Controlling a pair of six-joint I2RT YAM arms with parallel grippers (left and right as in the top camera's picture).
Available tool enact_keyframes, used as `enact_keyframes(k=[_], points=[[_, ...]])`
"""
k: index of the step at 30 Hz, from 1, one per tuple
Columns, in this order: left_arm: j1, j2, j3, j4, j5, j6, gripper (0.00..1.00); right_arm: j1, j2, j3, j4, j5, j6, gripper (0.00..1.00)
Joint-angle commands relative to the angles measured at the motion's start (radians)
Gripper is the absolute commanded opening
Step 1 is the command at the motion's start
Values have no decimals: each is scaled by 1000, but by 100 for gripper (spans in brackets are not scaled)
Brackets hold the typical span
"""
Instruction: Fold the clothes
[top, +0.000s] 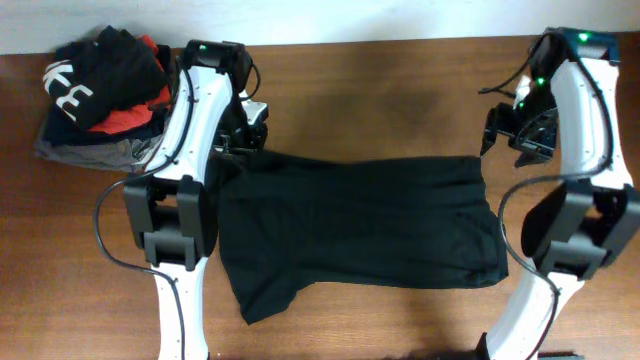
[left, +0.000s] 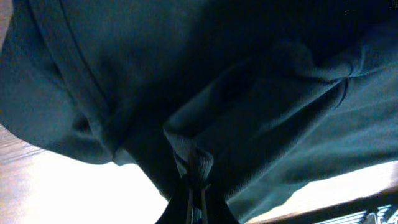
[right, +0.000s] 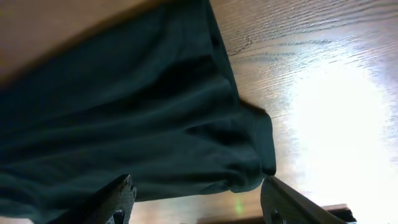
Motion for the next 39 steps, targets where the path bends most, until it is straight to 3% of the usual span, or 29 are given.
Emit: enact_keyframes(k=[1, 5, 7, 10, 17, 27, 32, 39], points=[[0, -26, -3, -2, -2, -40, 1, 26, -76, -3, -5, -35, -6, 70], [-13, -27, -16, -2, 15, -51, 2, 48, -128, -3, -5, -36, -6, 70], [-23, -27, -47, -2, 15, -54, 14, 62, -151, -3, -5, -36, -6, 70], [-31, -27, -123, -2, 13, -54, 20, 91, -182, -3, -5, -41, -6, 70], [-34, -27, -280, -3, 0, -54, 12, 193, -231, -7, -5, -51, 3, 70], [-35, -119, -291, -3, 5, -56, 11, 292, -230, -7, -2, -52, 7, 71], [-47, -256, -352, -3, 3, -73, 27, 292, -230, -7, 8, -51, 21, 74], [-47, -440, -546, 5, 11, -74, 27, 293, -230, -7, 39, -80, 22, 75]])
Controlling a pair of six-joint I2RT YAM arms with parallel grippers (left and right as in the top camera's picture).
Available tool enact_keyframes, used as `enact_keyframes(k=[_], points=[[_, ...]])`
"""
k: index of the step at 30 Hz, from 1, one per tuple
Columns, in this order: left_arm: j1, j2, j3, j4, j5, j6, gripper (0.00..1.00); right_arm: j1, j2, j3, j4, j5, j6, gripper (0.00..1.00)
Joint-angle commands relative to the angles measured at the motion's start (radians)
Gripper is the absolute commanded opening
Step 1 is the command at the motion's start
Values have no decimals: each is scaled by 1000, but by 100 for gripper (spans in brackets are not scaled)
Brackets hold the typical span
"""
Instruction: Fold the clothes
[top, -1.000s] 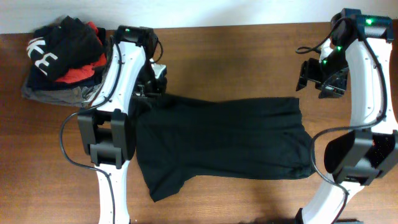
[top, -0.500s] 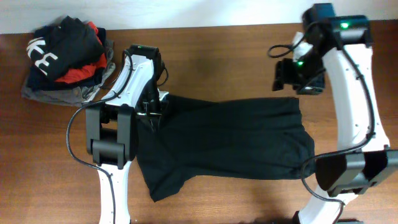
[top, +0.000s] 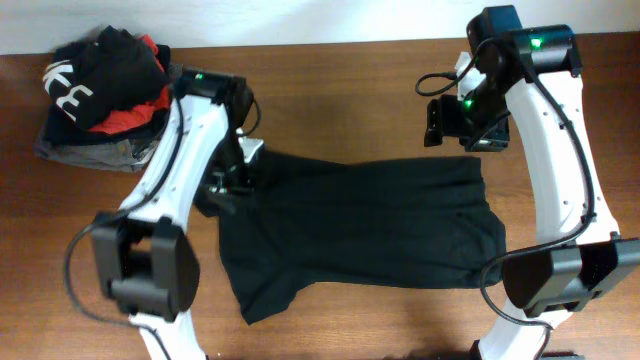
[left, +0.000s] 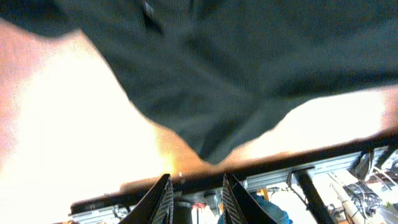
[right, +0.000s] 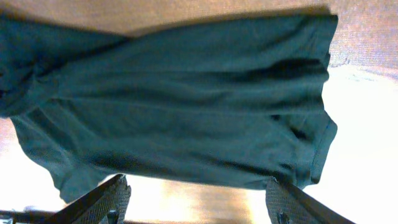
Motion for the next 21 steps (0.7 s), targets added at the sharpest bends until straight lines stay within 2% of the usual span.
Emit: enact_keyframes(k=[1, 2, 5, 8, 11, 17, 21], points=[[-3, -73, -73, 27, 10, -7, 28, 2, -23, -4, 19, -45, 8, 75], [-3, -86, -83, 55, 10, -7, 31, 2, -23, -4, 27, -59, 9, 75], [-3, -94, -89, 166, 6, -10, 69, 2, -23, -4, 49, -78, 12, 75], [2, -82, -89, 292, -17, -10, 81, 4, -23, -4, 49, -78, 11, 75], [16, -65, -89, 361, -24, -6, 83, 4, -23, -5, 27, -74, 0, 75], [41, -14, -89, 381, -24, -6, 81, 4, -23, -6, 14, -74, -23, 75], [44, 48, -89, 418, -23, -6, 70, 4, -23, -6, 15, -74, -23, 75]])
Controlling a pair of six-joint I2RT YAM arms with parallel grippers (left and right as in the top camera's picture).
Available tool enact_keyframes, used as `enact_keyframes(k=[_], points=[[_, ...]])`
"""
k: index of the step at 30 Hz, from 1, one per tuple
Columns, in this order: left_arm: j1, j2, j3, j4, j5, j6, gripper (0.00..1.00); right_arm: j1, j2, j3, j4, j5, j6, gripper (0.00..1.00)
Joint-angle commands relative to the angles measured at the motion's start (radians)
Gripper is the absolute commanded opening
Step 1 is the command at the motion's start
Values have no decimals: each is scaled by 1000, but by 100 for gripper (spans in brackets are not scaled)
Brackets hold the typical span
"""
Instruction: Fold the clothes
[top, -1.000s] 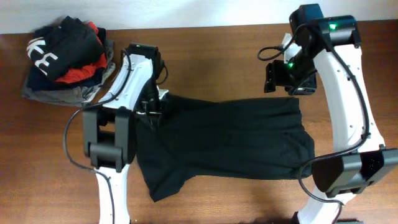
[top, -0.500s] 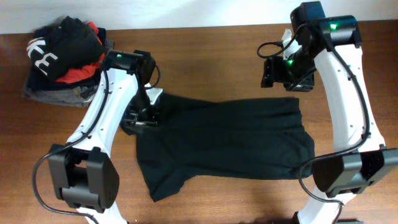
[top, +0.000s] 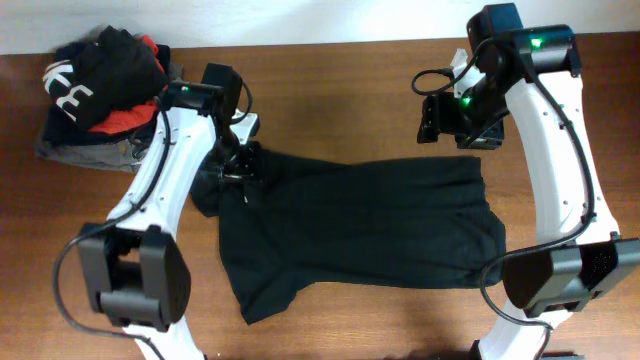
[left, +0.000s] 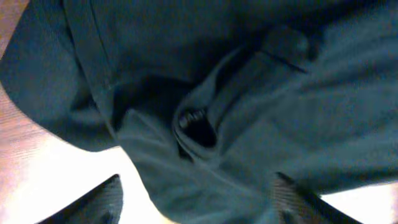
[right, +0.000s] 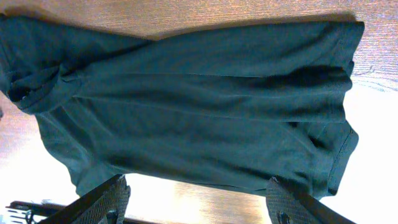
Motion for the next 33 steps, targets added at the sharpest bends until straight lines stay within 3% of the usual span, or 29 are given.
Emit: enact_keyframes(k=[1, 19, 23, 30, 33], points=[[3, 66, -6, 21, 1, 3, 69, 3, -23, -5, -2, -12, -13, 75], [2, 151, -6, 88, 74, 2, 64, 3, -23, -5, 8, -8, -13, 75], [2, 175, -6, 101, 84, 2, 50, 3, -23, -5, 8, -4, -14, 75], [2, 174, -6, 93, 83, 3, 1, 3, -23, -5, 8, -4, -14, 75], [2, 171, -6, 51, 83, 2, 1, 3, -23, -5, 8, -3, -14, 75]])
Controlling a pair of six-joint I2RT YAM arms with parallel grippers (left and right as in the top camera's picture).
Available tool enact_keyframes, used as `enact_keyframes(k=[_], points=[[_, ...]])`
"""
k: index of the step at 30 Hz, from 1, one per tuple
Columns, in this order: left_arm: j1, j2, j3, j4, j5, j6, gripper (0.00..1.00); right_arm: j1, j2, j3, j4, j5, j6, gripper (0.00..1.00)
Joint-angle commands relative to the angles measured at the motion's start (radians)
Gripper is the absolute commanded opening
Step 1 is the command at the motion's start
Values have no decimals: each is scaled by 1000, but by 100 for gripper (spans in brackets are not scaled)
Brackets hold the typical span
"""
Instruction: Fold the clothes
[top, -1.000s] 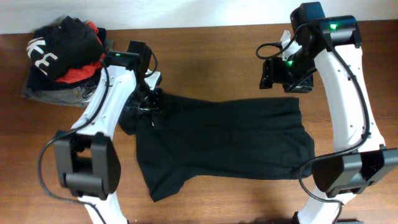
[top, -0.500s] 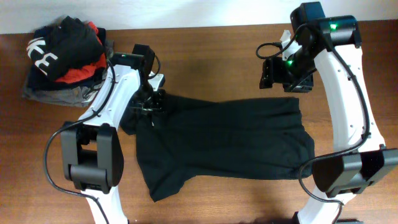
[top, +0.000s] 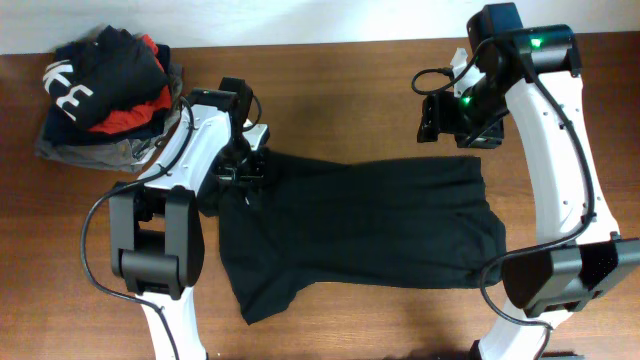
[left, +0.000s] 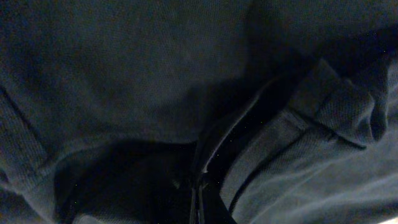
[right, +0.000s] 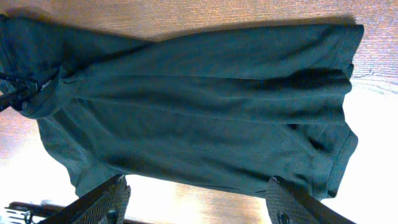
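A black shirt (top: 370, 225) lies spread flat across the middle of the wooden table (top: 350, 80). Its collar end is bunched at the upper left. My left gripper (top: 243, 172) is down in that bunched collar area. In the left wrist view dark cloth (left: 124, 74) fills the frame, and the left gripper (left: 199, 196) is shut on a fold of it. My right gripper (top: 452, 125) hangs open high over the shirt's upper right corner. The right wrist view looks down on the whole shirt (right: 199, 106), with nothing between the fingers of the right gripper (right: 202, 202).
A pile of other clothes (top: 100, 90), black, red and grey, sits at the table's back left corner. Both arm bases stand at the front edge, left and right of the shirt.
My left gripper was open just above the bunched collar. Now it is down in the cloth and shut on a fold. The right gripper has stayed where it was, open.
At first my left gripper was shut on the shirt's upper left part and the right was open low by the upper right corner. Then the left was open and lifted off, and the right high up. The left then hovered open over the collar and now grips it.
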Motion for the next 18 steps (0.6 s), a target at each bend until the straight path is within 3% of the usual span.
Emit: enact_keyframes(k=[1, 11, 14, 18], points=[[1, 0, -2, -53, 13, 4, 1, 2, -23, -5, 3, 5, -10, 75], [1, -6, -2, -284, 6, 23, 1, 3, -23, -5, 1, 21, -9, 75], [1, -6, -2, -348, -21, 50, 29, 3, -23, -5, 2, 14, -6, 75], [0, -6, -2, -404, -44, 50, 33, 3, -23, -5, 2, -11, -6, 75]])
